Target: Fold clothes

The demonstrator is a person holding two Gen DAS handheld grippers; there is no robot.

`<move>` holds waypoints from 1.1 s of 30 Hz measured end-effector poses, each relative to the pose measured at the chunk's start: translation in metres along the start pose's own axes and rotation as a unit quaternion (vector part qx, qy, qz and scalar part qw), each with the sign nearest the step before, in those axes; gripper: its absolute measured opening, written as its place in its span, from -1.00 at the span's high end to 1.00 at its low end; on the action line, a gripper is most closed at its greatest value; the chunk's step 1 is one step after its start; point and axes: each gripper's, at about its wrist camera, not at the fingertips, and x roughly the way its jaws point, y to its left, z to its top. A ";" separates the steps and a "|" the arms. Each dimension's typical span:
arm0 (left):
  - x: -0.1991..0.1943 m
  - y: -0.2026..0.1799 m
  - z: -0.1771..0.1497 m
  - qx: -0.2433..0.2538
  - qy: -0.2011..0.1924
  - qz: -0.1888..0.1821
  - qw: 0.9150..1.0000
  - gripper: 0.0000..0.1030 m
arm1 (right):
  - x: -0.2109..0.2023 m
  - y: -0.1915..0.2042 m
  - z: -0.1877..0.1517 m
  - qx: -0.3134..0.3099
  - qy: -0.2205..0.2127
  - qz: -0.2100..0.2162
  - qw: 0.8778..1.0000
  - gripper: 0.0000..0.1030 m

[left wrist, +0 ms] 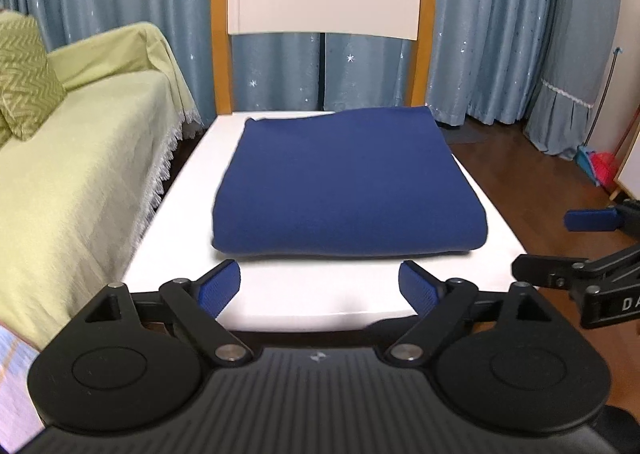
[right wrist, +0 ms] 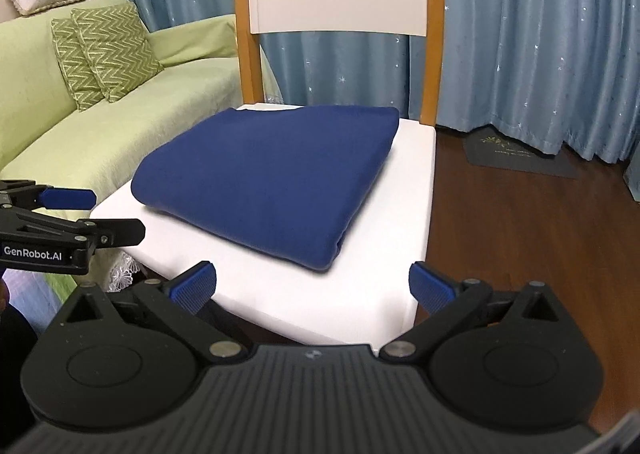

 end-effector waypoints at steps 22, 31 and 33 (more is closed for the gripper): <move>0.012 -0.007 0.001 -0.033 0.002 0.015 0.999 -0.98 | 0.003 0.002 0.002 0.009 0.014 0.002 1.000 -0.97; 0.014 -0.008 0.001 -0.025 0.011 0.031 0.999 -0.98 | 0.004 0.000 0.006 0.007 0.010 0.004 1.000 -0.97; 0.014 -0.008 0.000 -0.024 0.014 0.032 0.999 -0.98 | 0.004 0.001 0.006 0.006 0.010 0.004 1.000 -0.97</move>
